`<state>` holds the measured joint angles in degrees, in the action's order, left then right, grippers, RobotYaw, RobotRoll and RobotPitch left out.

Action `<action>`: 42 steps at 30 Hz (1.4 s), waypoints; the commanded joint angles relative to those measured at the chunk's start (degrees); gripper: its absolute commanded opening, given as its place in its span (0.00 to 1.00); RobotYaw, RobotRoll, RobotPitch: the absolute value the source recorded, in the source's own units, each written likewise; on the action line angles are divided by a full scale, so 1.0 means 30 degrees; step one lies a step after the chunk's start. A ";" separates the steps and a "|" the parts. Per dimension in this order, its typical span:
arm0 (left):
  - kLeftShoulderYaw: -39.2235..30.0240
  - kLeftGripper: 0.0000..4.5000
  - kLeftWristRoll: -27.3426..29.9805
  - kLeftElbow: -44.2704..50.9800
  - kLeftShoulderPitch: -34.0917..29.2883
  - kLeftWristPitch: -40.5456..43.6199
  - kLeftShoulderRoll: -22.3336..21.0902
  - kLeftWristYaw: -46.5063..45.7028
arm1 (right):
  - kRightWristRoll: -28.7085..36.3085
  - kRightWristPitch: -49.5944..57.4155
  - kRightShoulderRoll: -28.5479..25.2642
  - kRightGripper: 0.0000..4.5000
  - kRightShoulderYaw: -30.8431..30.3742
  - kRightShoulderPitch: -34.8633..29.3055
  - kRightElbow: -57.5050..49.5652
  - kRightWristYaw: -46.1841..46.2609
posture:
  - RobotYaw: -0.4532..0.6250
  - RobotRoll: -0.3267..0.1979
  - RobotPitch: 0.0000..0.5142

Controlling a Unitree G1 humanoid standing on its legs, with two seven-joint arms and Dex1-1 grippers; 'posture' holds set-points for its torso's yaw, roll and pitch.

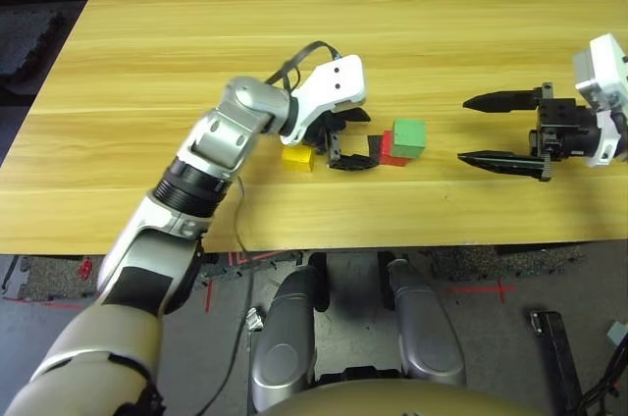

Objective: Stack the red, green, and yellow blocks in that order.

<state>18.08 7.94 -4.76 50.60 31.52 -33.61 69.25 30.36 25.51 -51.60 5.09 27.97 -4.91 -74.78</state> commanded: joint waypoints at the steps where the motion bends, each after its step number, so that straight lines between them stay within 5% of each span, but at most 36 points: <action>1: -0.0529 0.99 0.0615 0.0835 -0.0157 0.0308 -0.0326 0.0269 | -0.0195 -0.0315 0.0029 1.00 -0.0199 -0.0389 0.0012 -0.0115 | 0.60 0.79 0.54; 10: -0.2634 0.99 0.2390 0.1652 -0.1121 0.0402 -0.1893 0.0979 | -0.0361 -0.0589 -0.0053 1.00 -0.0356 -0.0053 0.0521 -0.0371 | 0.61 0.78 0.52; 20: -0.3721 0.99 0.2575 0.0944 -0.4658 -0.4222 -0.4045 0.2623 | 0.0320 0.0198 -0.0719 1.00 -0.0040 -0.0675 -0.0771 -0.0756 | 0.62 0.77 0.54; 32: -0.2695 0.99 -0.0022 -0.6024 -0.3991 -1.2378 -0.2877 0.3180 | 0.0305 0.0490 -0.0589 1.00 -0.0053 -0.0606 -0.0971 -0.0617 | 0.61 0.75 0.54; 42: -0.2795 0.99 -0.0206 -0.7923 -0.3210 -1.2119 -0.2193 0.3075 | 0.0190 0.0458 -0.0347 1.00 -0.0306 -0.0378 -0.0838 -0.0533 | 0.62 0.75 0.55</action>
<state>9.20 8.39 -27.08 40.75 -5.50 -40.42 78.64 30.53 26.69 -52.74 4.71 26.69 -6.93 -76.29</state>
